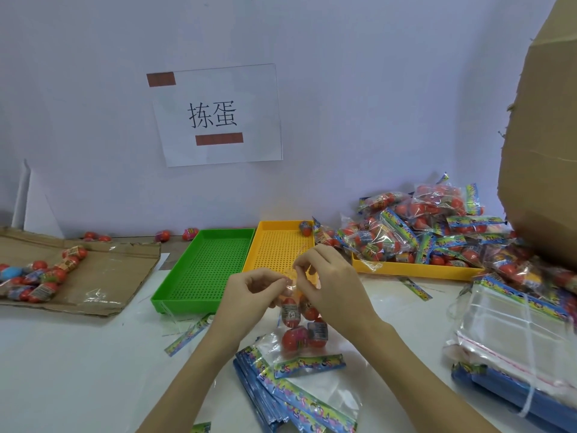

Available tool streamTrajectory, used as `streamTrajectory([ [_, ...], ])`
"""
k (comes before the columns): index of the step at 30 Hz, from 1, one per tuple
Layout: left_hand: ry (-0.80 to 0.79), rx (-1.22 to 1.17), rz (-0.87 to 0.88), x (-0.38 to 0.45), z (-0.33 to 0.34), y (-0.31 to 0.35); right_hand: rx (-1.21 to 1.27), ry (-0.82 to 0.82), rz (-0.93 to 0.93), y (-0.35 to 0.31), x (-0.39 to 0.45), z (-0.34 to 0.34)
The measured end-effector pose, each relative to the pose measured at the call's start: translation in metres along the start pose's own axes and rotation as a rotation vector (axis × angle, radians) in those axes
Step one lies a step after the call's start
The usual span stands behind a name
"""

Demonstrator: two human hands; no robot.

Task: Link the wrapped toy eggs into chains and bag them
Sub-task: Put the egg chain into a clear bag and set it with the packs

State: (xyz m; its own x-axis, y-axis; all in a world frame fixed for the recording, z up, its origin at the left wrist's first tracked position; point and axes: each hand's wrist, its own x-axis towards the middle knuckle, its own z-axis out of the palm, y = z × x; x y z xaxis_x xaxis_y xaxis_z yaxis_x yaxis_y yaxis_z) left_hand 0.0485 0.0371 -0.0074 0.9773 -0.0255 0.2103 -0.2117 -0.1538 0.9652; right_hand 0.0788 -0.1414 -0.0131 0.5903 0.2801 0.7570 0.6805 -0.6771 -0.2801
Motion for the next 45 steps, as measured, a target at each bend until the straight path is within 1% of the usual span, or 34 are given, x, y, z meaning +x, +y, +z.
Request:
streamTrajectory([
  [3, 0.006, -0.008, 0.005, 0.0, -0.002, -0.001, 0.083, -0.064, -0.005, 0.001, -0.001, 0.0],
  [5, 0.009, -0.008, 0.012, -0.001, -0.003, -0.002, 0.087, -0.089, -0.032, 0.0, -0.001, 0.0],
  [10, 0.0, -0.019, 0.014, -0.001, -0.002, -0.001, 0.097, -0.007, 0.034, -0.003, 0.002, -0.001],
  [13, 0.0, -0.012, 0.03, -0.001, -0.001, 0.0, 0.048, -0.02, -0.024, -0.002, 0.003, -0.002],
  [16, -0.004, 0.007, 0.046, -0.001, -0.001, -0.001, 0.058, -0.066, -0.033, 0.0, 0.003, -0.003],
  [18, -0.009, 0.055, 0.091, 0.0, -0.001, -0.001, 0.079, -0.102, -0.018, 0.002, 0.003, -0.003],
  [20, -0.012, 0.156, 0.156, 0.001, -0.001, -0.003, 0.098, -0.124, -0.005, 0.004, 0.003, -0.005],
  [23, -0.003, 0.269, 0.217, 0.001, 0.001, -0.006, 0.085, -0.129, -0.026, 0.004, 0.004, -0.007],
  [27, 0.02, 0.313, 0.251, -0.001, 0.001, -0.007, 0.044, -0.132, -0.063, 0.001, 0.004, -0.009],
  [31, 0.021, 0.338, 0.266, -0.002, 0.003, -0.007, 0.032, -0.117, -0.045, 0.001, 0.003, -0.011],
  [35, 0.031, 0.298, 0.215, 0.0, 0.003, -0.005, -0.008, -0.036, 0.027, -0.001, 0.005, -0.012],
  [37, 0.041, 0.243, 0.158, 0.002, 0.0, -0.005, 0.008, 0.032, 0.107, 0.007, 0.009, -0.018],
  [40, 0.083, 0.107, 0.056, 0.005, -0.006, -0.006, 0.049, 0.172, 0.32, 0.032, 0.013, -0.036],
  [43, 0.19, -0.048, -0.004, 0.007, -0.008, -0.007, -0.014, 0.326, 0.552, 0.059, 0.009, -0.053],
  [44, 0.219, -0.076, -0.012, 0.008, -0.008, -0.007, -0.05, 0.357, 0.604, 0.066, 0.007, -0.057],
  [45, 0.234, -0.087, -0.013, 0.009, -0.009, -0.008, -0.07, 0.347, 0.632, 0.072, 0.006, -0.06],
])
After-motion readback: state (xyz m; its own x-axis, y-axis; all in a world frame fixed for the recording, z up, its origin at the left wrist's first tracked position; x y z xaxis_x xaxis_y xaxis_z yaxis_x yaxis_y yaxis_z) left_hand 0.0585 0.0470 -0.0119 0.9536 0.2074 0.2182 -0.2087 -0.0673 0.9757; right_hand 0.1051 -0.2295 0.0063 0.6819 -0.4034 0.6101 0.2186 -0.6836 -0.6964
